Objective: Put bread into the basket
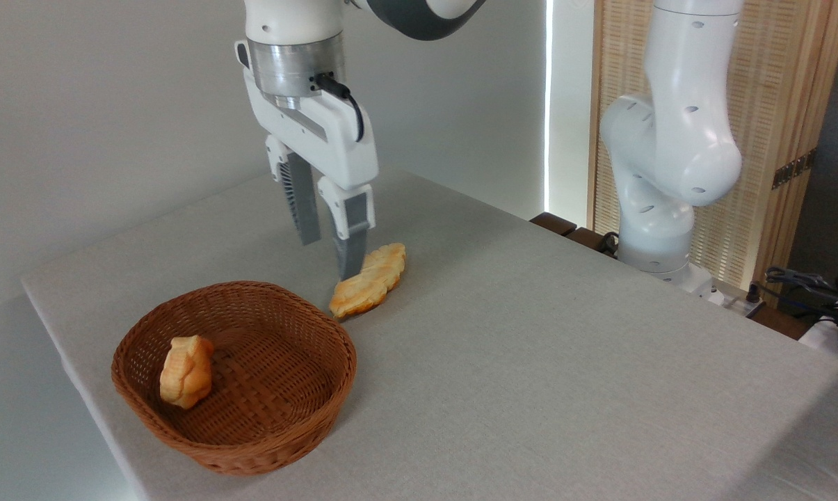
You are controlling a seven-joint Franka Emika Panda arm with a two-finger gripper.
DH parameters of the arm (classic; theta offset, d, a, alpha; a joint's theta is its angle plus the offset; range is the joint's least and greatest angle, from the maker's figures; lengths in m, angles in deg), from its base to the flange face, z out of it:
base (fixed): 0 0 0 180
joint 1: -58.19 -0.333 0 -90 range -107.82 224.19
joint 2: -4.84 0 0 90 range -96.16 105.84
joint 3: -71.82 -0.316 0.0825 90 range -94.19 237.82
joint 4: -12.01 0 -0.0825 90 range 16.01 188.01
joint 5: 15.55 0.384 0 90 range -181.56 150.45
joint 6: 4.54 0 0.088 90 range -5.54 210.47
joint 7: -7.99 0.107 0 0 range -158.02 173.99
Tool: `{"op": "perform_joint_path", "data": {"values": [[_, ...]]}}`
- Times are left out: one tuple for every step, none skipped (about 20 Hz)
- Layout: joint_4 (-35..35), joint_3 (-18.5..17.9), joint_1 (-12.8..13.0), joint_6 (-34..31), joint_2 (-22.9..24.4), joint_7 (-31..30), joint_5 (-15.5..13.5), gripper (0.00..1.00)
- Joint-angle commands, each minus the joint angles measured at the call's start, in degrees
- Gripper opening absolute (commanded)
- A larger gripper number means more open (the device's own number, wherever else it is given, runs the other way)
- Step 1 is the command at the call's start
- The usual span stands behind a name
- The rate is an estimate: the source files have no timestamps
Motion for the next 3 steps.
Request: {"op": "perform_joint_path", "data": {"values": [[-1.8, -2.1, 0.0, -2.4, -1.2, -1.1, 0.2, 1.0], [-1.8, -2.3, 0.0, -2.3, -1.2, -1.1, 0.2, 1.0], [-1.9, -2.5, 0.0, -1.9, -1.2, -1.1, 0.2, 1.0]]}}
